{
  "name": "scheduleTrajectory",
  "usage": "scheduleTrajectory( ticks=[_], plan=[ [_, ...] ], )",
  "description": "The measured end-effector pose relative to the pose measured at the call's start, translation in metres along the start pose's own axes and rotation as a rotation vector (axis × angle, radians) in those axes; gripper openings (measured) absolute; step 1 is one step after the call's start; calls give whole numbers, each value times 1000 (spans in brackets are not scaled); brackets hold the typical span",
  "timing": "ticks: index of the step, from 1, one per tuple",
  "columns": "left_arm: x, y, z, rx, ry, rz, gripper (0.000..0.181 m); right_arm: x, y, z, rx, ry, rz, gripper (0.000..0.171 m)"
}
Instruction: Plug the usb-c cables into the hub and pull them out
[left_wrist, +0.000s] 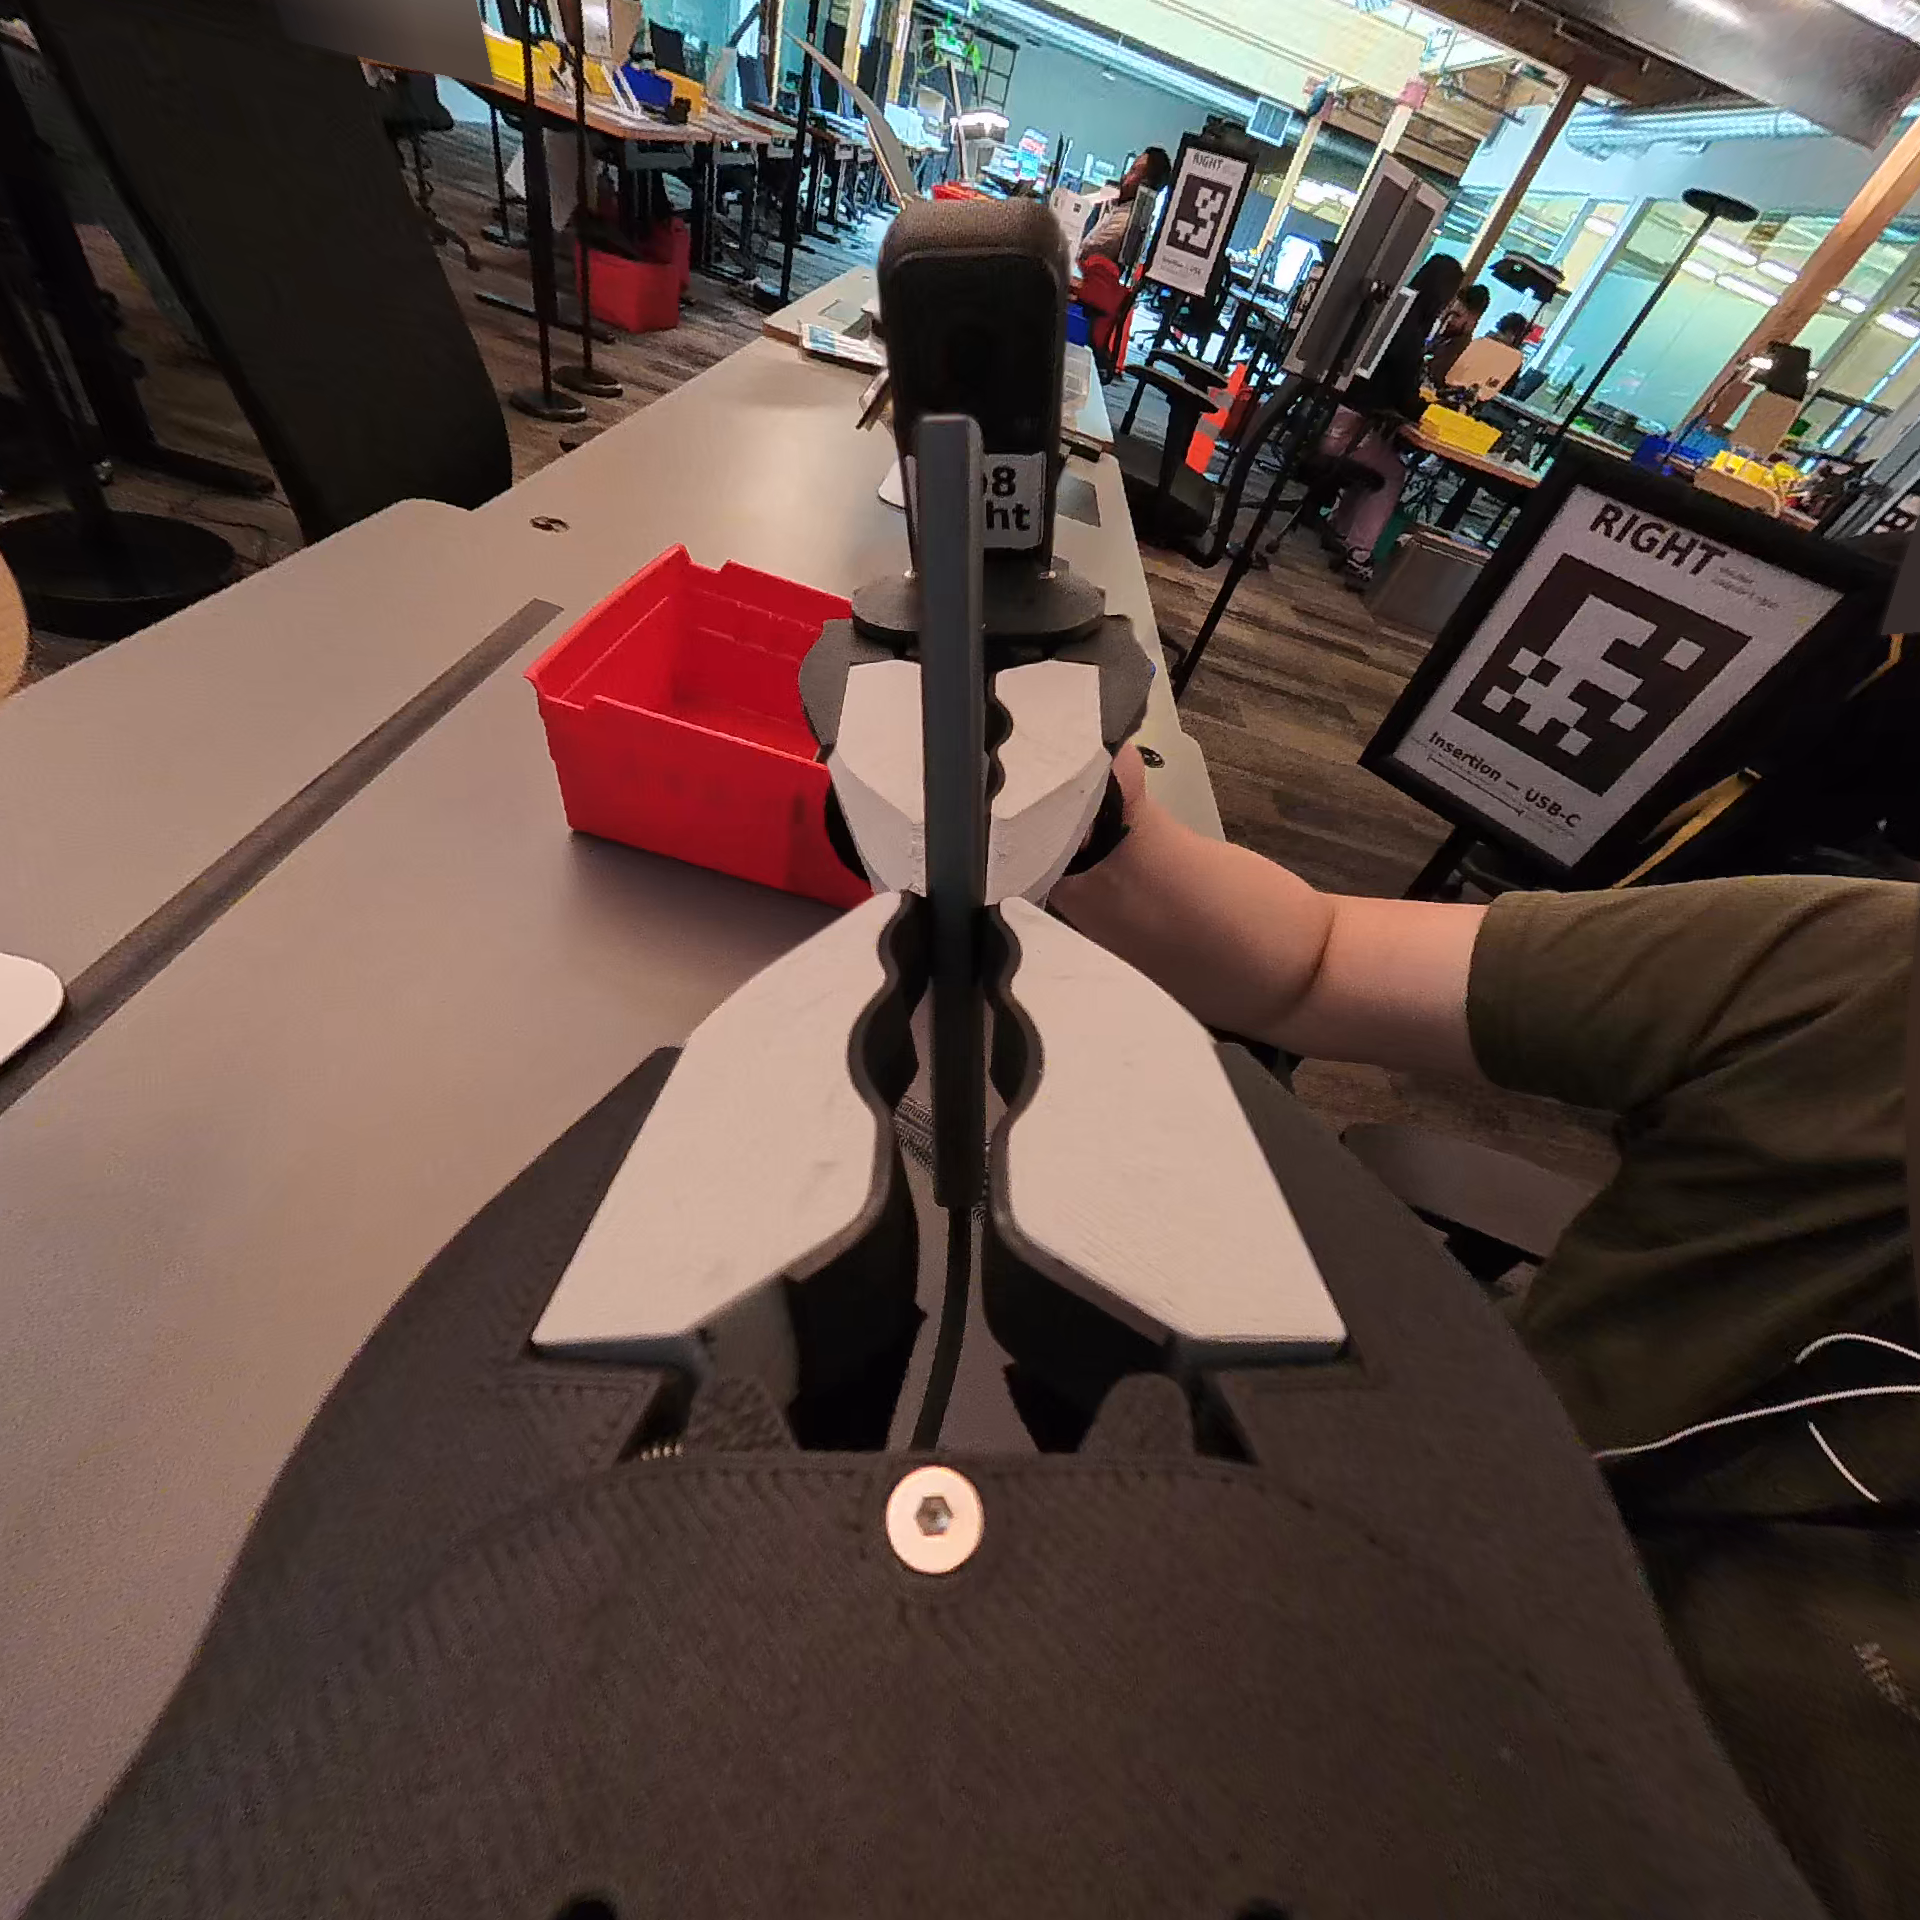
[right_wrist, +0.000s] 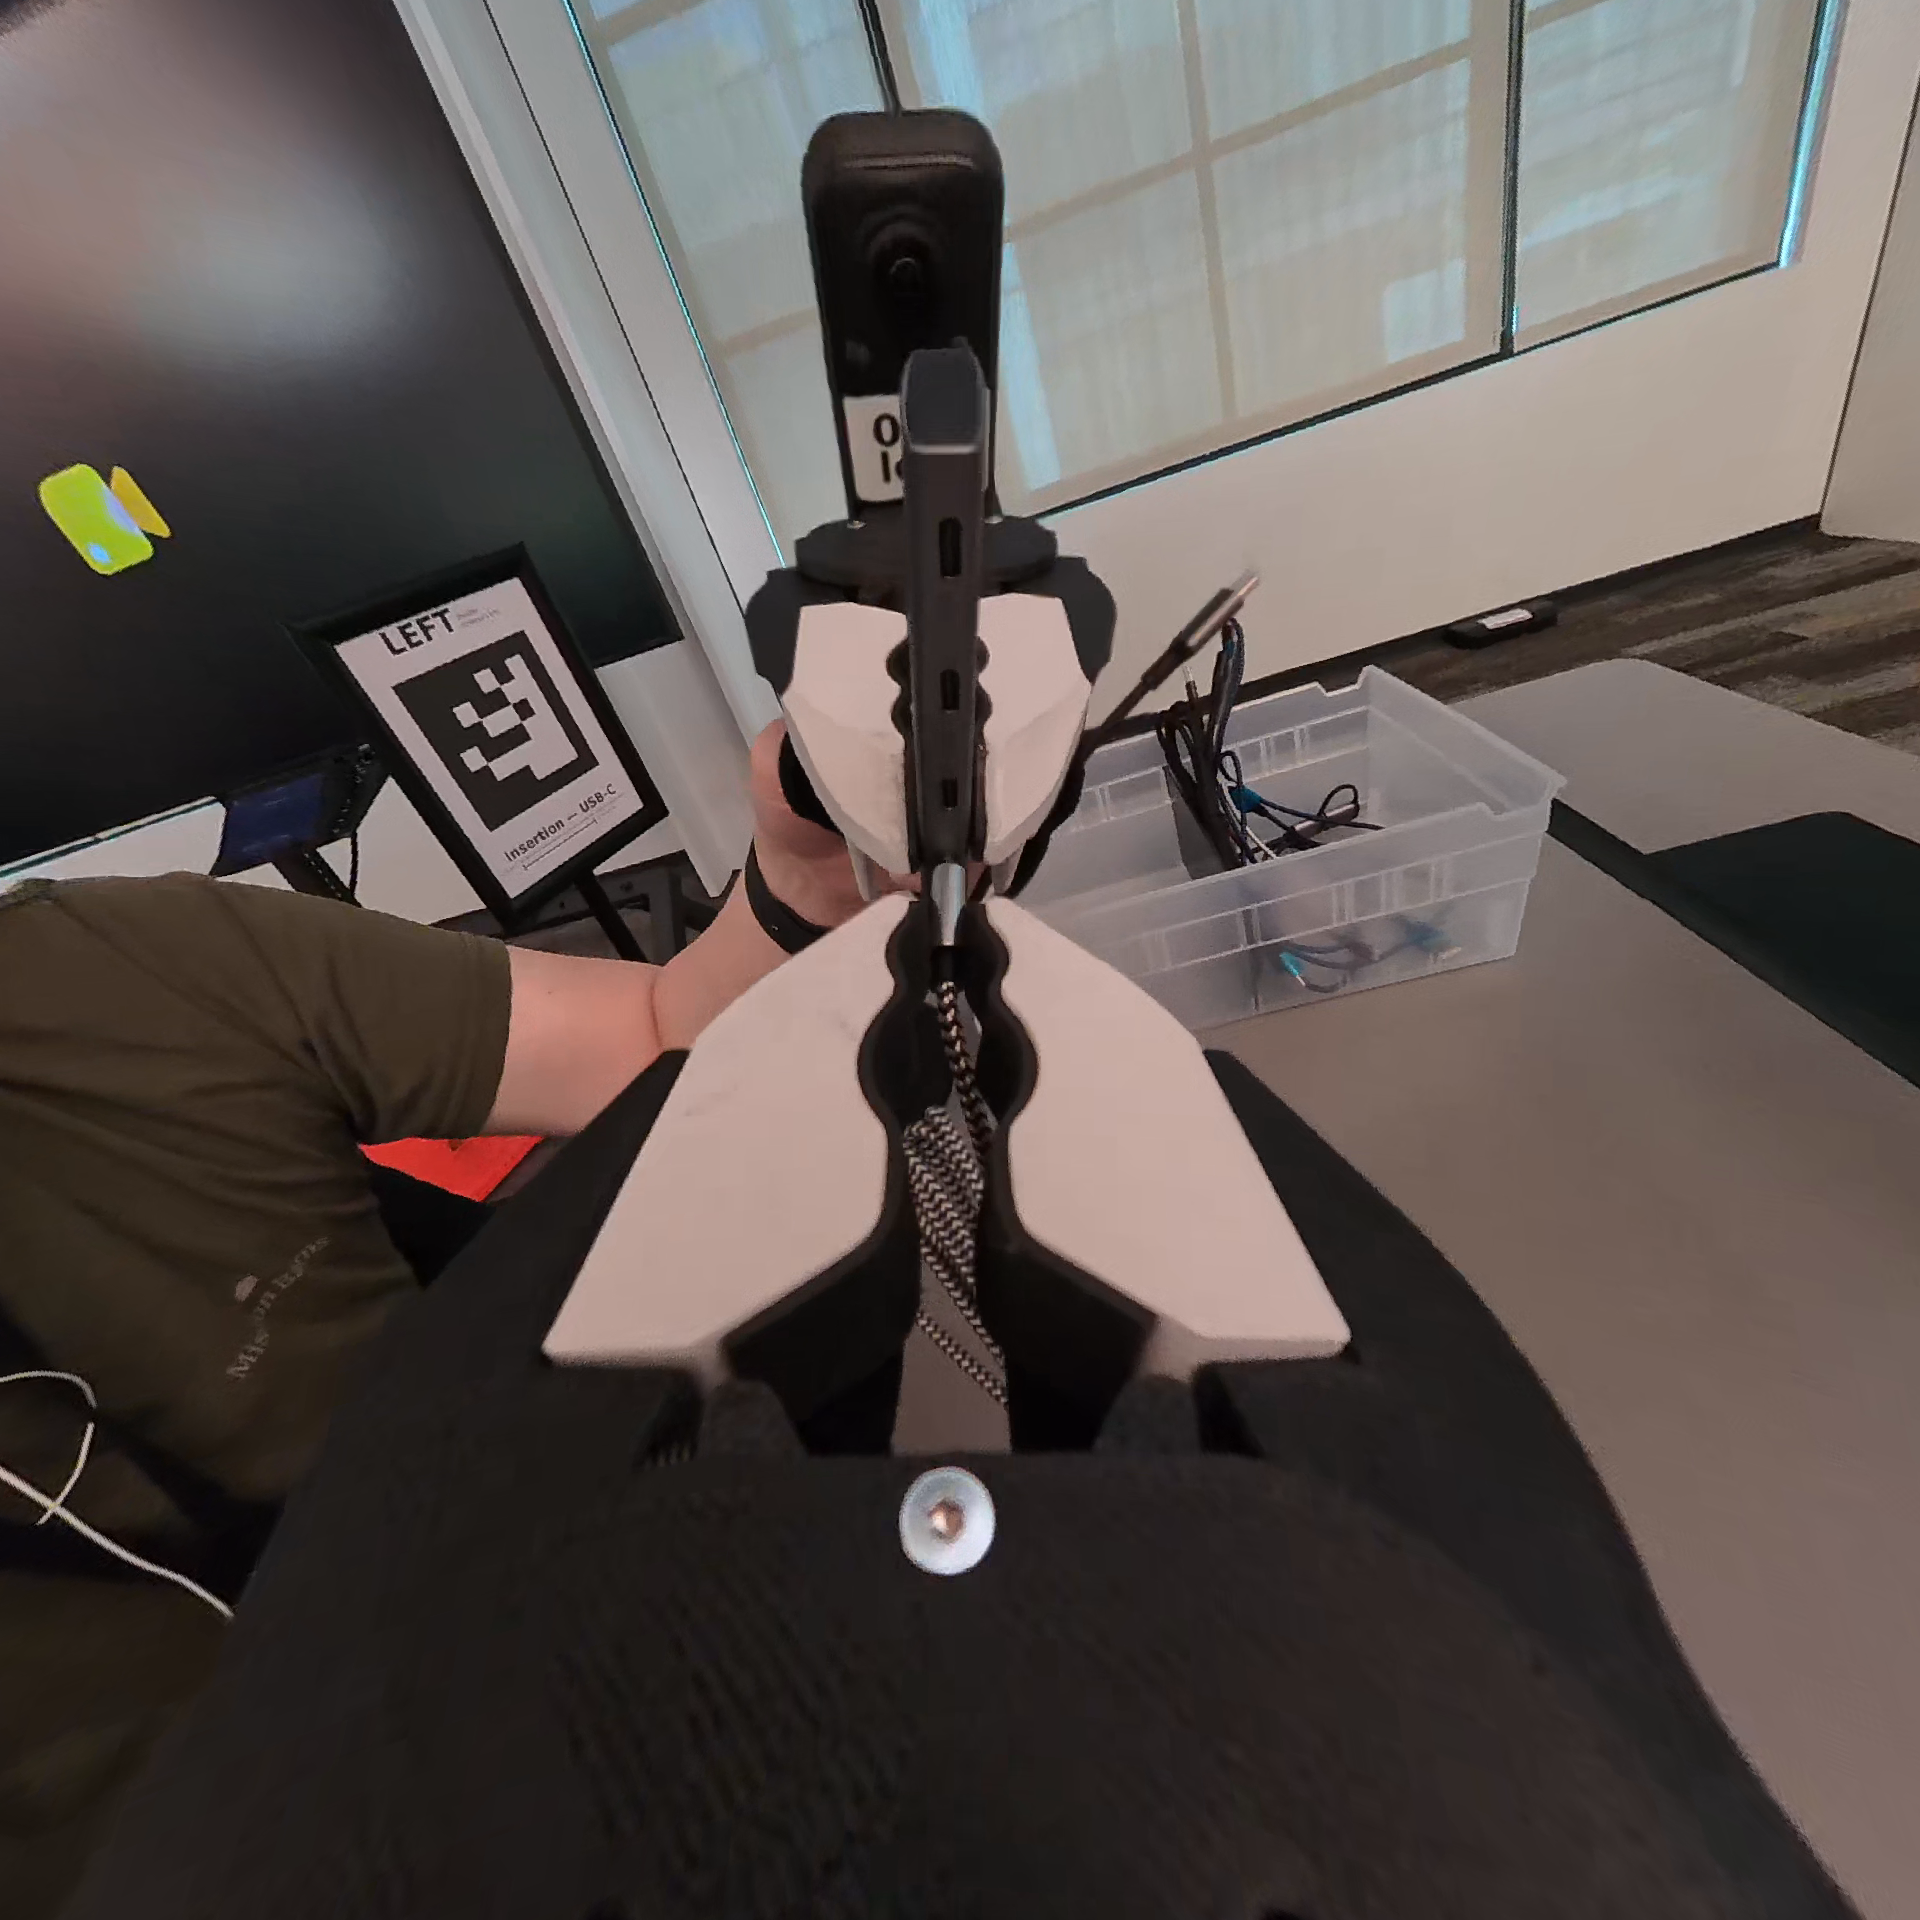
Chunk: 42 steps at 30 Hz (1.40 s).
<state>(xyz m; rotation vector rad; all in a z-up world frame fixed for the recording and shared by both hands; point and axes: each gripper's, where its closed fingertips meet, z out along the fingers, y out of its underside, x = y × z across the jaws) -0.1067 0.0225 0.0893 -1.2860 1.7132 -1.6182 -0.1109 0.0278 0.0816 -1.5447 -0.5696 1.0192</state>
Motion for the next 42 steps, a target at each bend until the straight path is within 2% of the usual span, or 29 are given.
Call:
scheduleTrajectory(
  ticks=[3, 4, 5, 7, 9, 11, 14, 18, 21, 24, 29, 32, 34, 36, 39, 42],
  plan=[
    [0, 0, 0, -3, -7, -5, 10, 0, 1, -1, -18, 6, -3, 8],
    [-10, -14, -14, 86, -87, 4, 9, 9, 2, -10, -40, 63, -16, 7],
    [-20, -36, -49, 242, -154, -3, 9, 18, -5, -27, -11, 110, -16, 7],
    [-14, -71, -135, 499, -145, -27, 9, 10, -40, -59, 176, 65, 44, 7],
    [-4, -74, -179, 517, -238, 56, 9, 0, -56, -73, 179, 120, -38, 7],
    [2, -73, -191, 496, -280, 98, 9, -7, -65, -80, 165, 187, -101, 7],
    [7, -72, -177, 477, -194, 58, 9, -14, -82, -107, 181, 312, -197, 7],
    [12, -67, -144, 405, -102, 32, 9, -24, -94, -178, 123, 538, -330, 7],
    [20, -65, -125, 364, -58, 46, 9, -21, -79, -234, 60, 647, -276, 7],
    [25, -61, -108, 320, -28, 50, 9, -3, -45, -273, -43, 704, -166, 7],
    [33, -52, -77, 244, 29, 40, 9, 39, 52, -289, -387, 639, 65, 7],
    [34, -46, -60, 205, 43, 34, 9, 63, 101, -291, -534, 617, 265, 8],
    [35, -43, -52, 187, 58, 25, 9, 64, 124, -283, -590, 524, 385, 7],
    [38, -41, -45, 178, 83, 17, 9, 70, 126, -278, -590, 503, 391, 9],
    [39, -37, -36, 158, 105, 8, 9, 82, 110, -277, -558, 594, 306, 46],
    [40, -30, -24, 130, 130, -6, 9, 89, 69, -271, -470, 720, 132, 56]
  ],
)
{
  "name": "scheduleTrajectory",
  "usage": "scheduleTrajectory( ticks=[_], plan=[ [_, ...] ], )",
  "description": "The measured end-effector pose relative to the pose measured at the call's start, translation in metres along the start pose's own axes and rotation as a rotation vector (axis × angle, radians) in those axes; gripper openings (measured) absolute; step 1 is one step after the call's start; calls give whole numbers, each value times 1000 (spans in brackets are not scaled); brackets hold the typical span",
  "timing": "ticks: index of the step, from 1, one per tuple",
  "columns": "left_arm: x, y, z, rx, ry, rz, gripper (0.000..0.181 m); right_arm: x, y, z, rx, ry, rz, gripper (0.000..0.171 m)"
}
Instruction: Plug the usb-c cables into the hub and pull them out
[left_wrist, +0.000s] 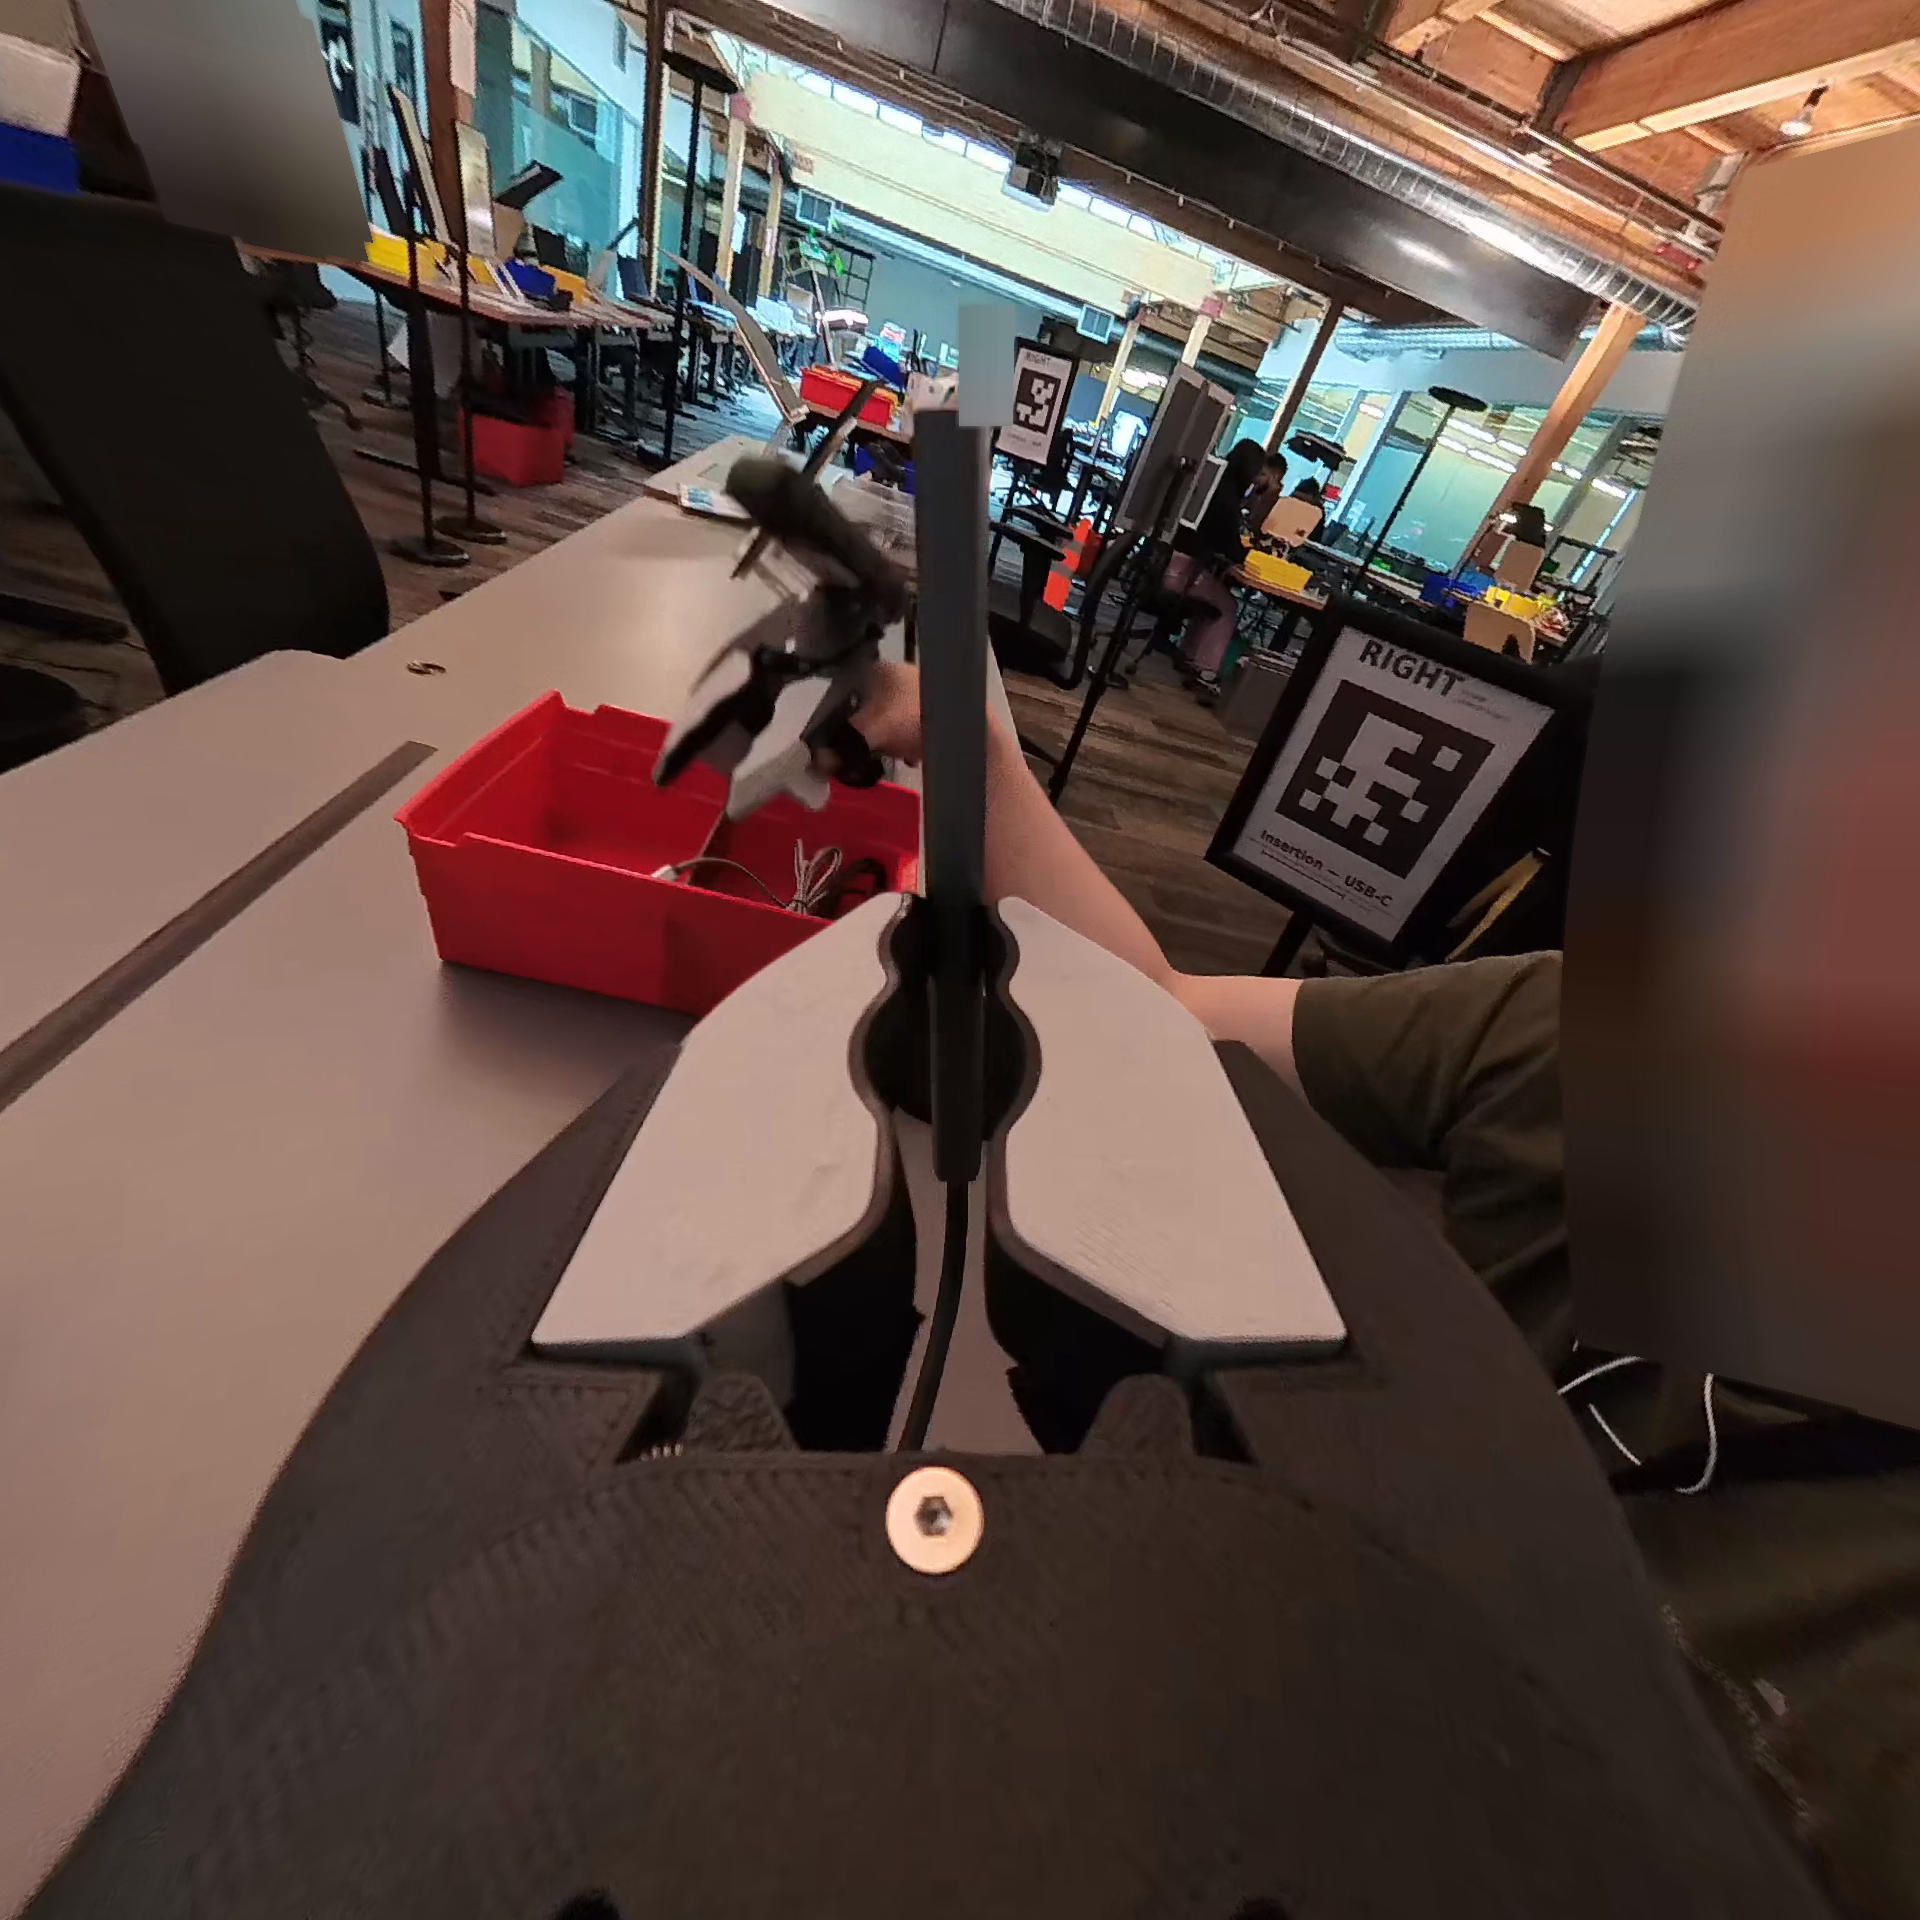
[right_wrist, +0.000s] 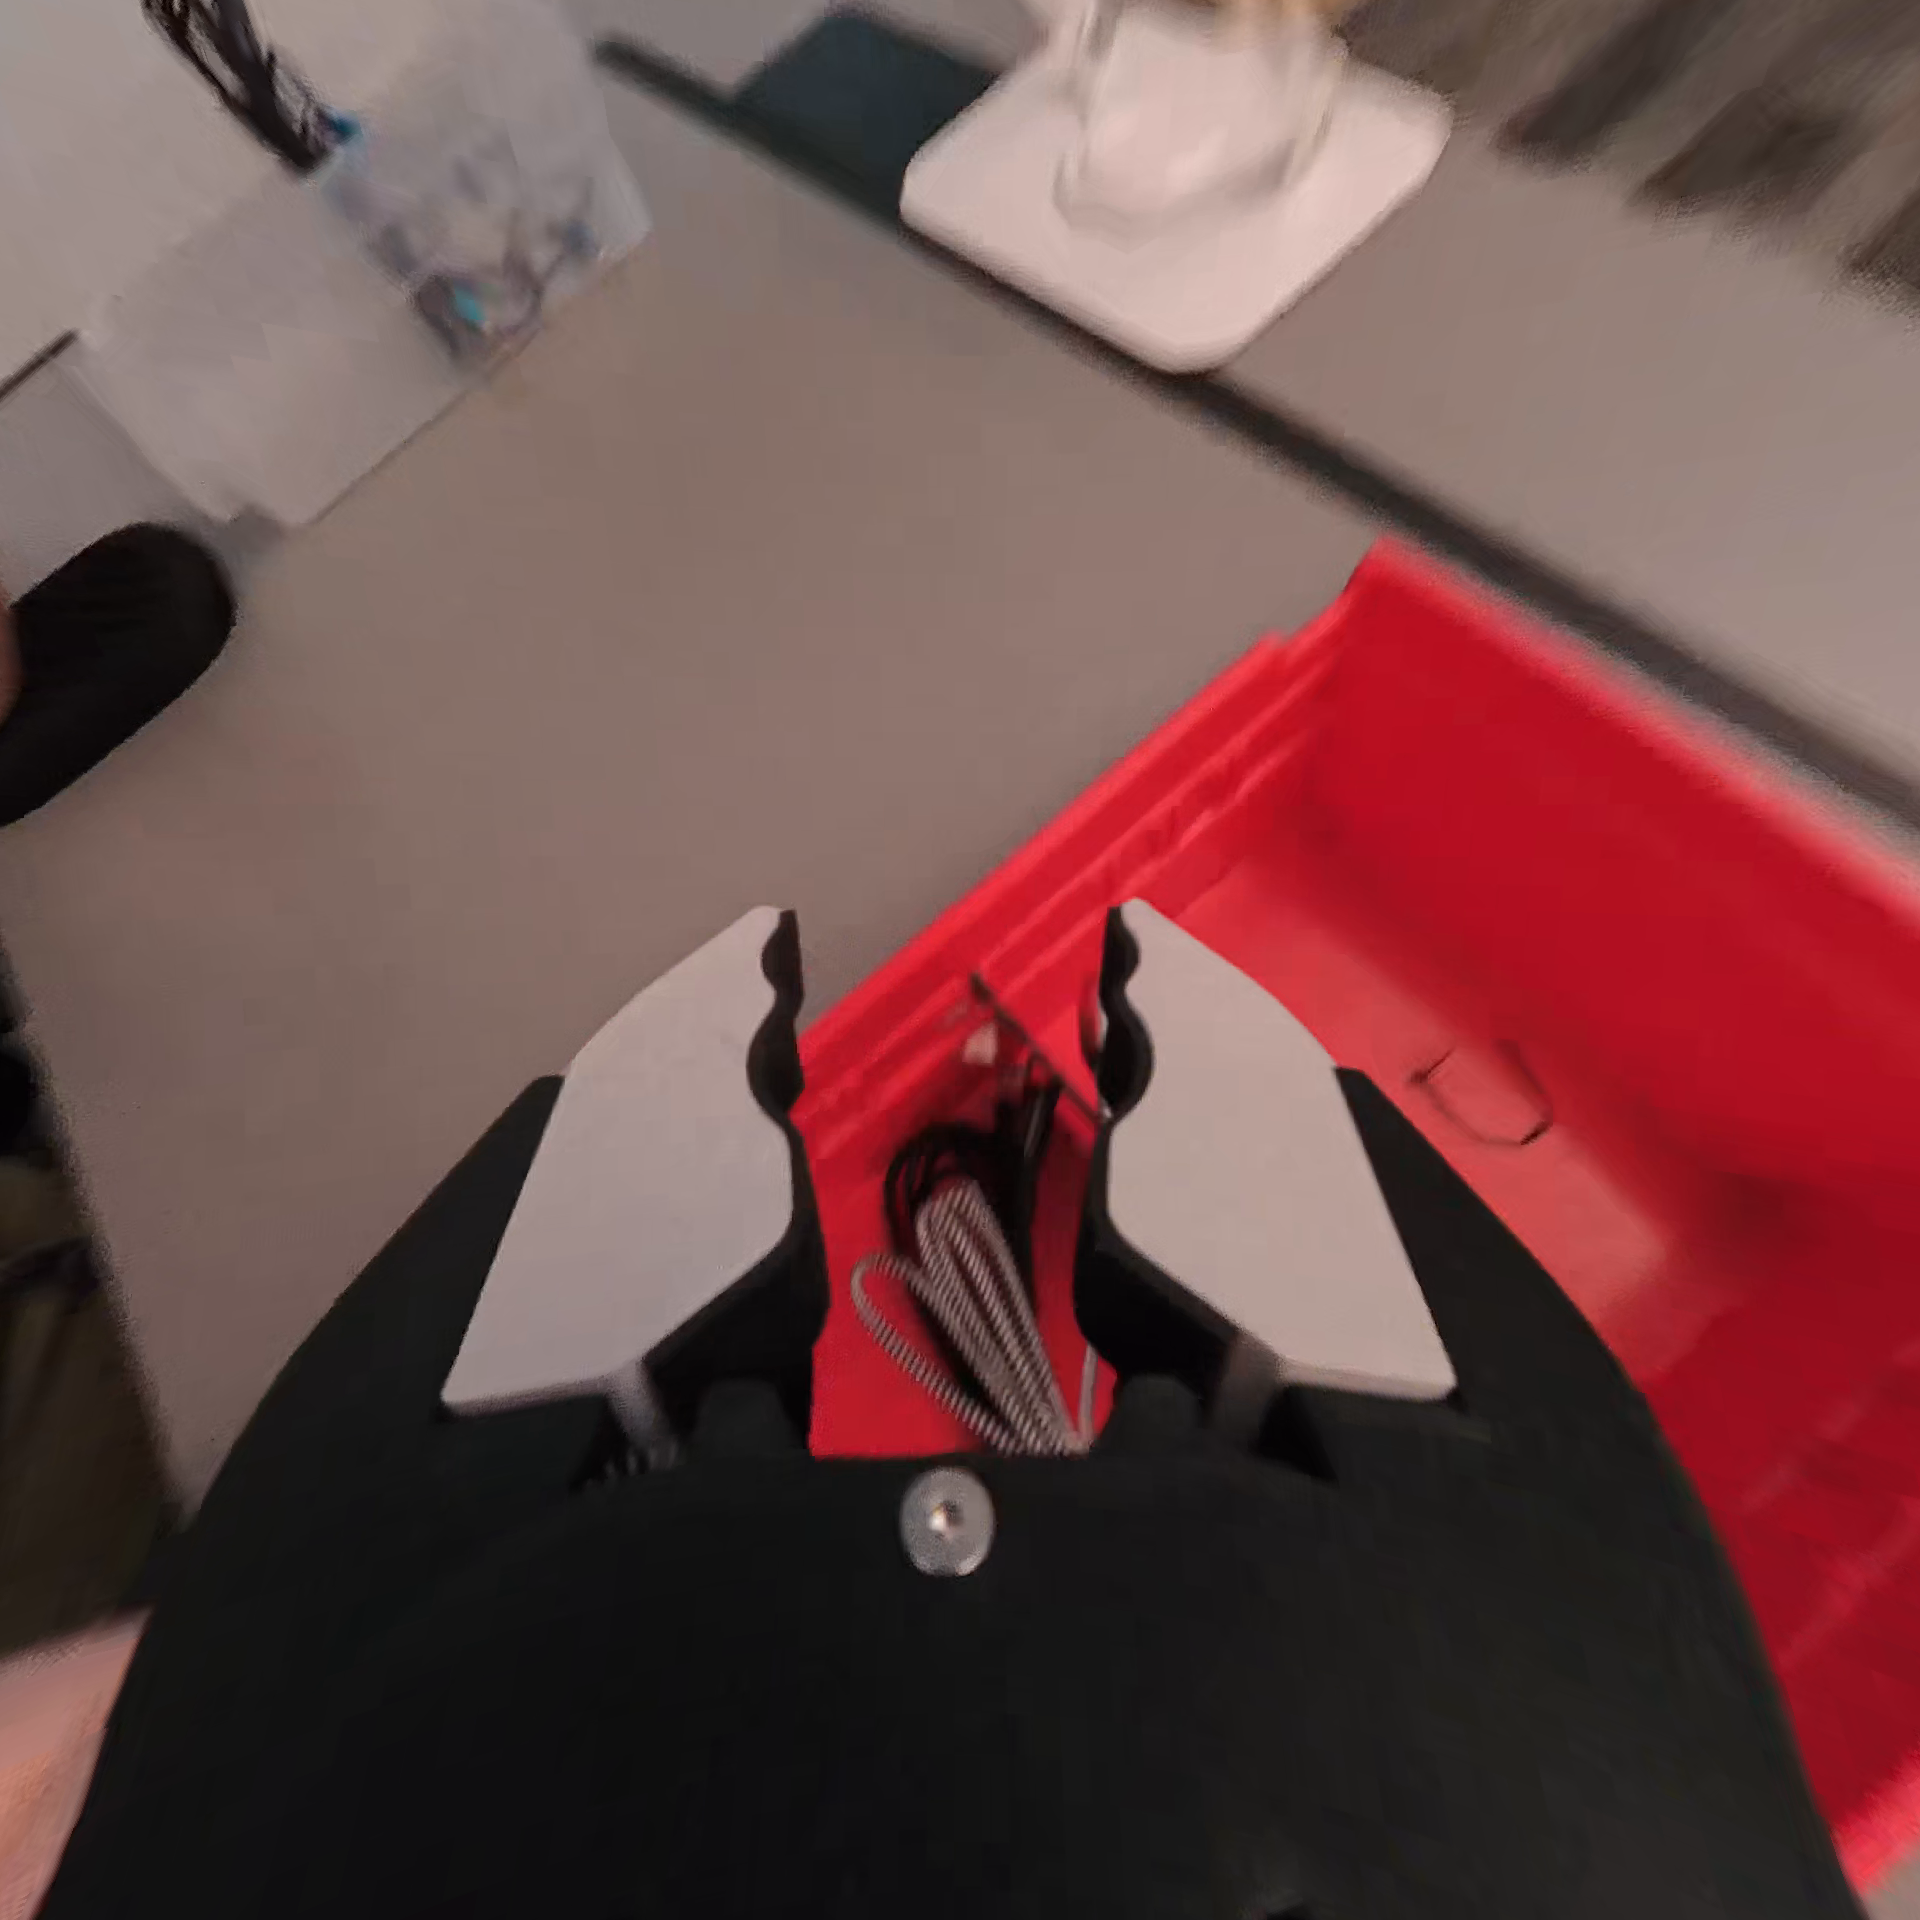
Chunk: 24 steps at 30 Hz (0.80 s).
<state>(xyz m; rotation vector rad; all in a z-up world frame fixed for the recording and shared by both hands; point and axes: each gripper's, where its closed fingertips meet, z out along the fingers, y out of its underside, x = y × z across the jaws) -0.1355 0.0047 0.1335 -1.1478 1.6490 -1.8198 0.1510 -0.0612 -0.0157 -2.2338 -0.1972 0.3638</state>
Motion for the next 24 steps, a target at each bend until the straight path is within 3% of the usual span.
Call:
scheduleTrajectory(
  ticks=[2, 4, 8, 11, 15, 16, 18, 20, 23, 24],
  plan=[
    [-2, 7, 9, -28, 8, -11, 9, -10, -45, -7, 151, 92, -100, 58],
    [-4, 14, 18, -49, 14, -20, 9, -47, -95, -10, 339, 64, -198, 57],
    [-7, 27, 33, -87, 25, -40, 9, -177, -158, -6, 631, -360, -272, 50],
    [-10, 36, 40, -129, 4, -31, 9, -232, -166, 14, 641, -574, -195, 49],
    [-10, 42, 44, -165, -9, -12, 9, -256, -160, 45, 556, -709, -88, 47],
    [-9, 42, 45, -169, -7, -10, 9, -257, -159, 50, 544, -729, -75, 41],
    [-11, 44, 45, -179, -18, -4, 9, -260, -153, 54, 516, -774, -94, 12],
    [-14, 43, 46, -170, -44, 17, 10, -255, -152, 55, 497, -749, -93, 11],
    [-9, 23, 42, -51, -38, -5, 49, -235, -162, 32, 584, -630, -168, 11],
    [-9, 16, 38, -18, -47, -10, 54, -225, -165, 16, 620, -583, -188, 11]
  ],
)
